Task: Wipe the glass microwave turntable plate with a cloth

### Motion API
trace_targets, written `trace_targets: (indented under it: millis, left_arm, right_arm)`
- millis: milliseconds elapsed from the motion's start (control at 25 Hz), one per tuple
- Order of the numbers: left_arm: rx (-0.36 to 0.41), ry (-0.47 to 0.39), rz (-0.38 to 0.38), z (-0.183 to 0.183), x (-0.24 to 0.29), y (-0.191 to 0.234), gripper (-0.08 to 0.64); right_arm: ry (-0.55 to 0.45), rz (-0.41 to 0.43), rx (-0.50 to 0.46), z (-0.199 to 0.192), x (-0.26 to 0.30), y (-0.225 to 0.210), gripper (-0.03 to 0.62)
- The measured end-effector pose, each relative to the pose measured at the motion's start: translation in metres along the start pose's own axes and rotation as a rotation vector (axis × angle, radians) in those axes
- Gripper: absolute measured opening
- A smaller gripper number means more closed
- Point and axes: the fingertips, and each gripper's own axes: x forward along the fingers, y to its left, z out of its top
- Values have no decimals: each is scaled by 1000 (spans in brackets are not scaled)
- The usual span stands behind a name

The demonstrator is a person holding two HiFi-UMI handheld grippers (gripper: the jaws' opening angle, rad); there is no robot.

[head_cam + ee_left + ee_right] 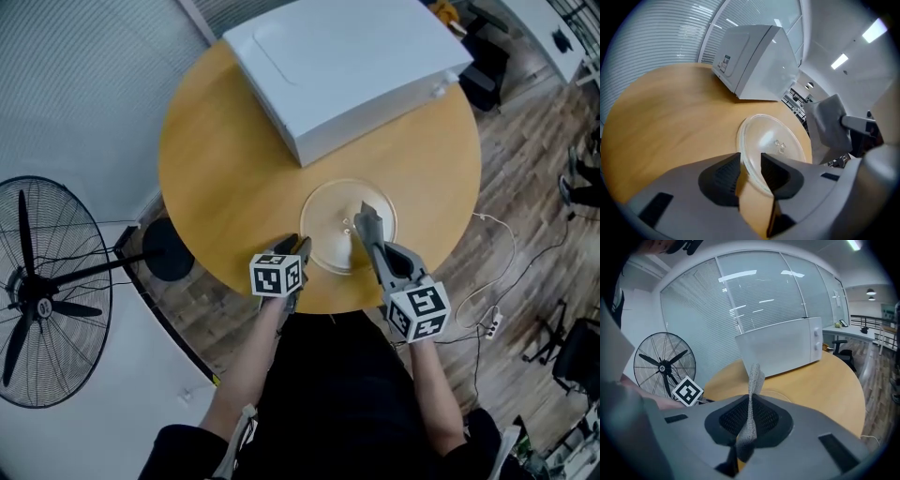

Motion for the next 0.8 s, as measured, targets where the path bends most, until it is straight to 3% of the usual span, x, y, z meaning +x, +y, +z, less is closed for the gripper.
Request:
trace_targets:
  millis: [360,800]
  left_arm:
    - [-100,9,-32,-2,16,5,118]
    - [-92,15,-2,-3,17,8,84]
  right_arm:
    - [41,-32,29,-12,3,-9,21]
    - [67,-54,46,-18,7,-18,21]
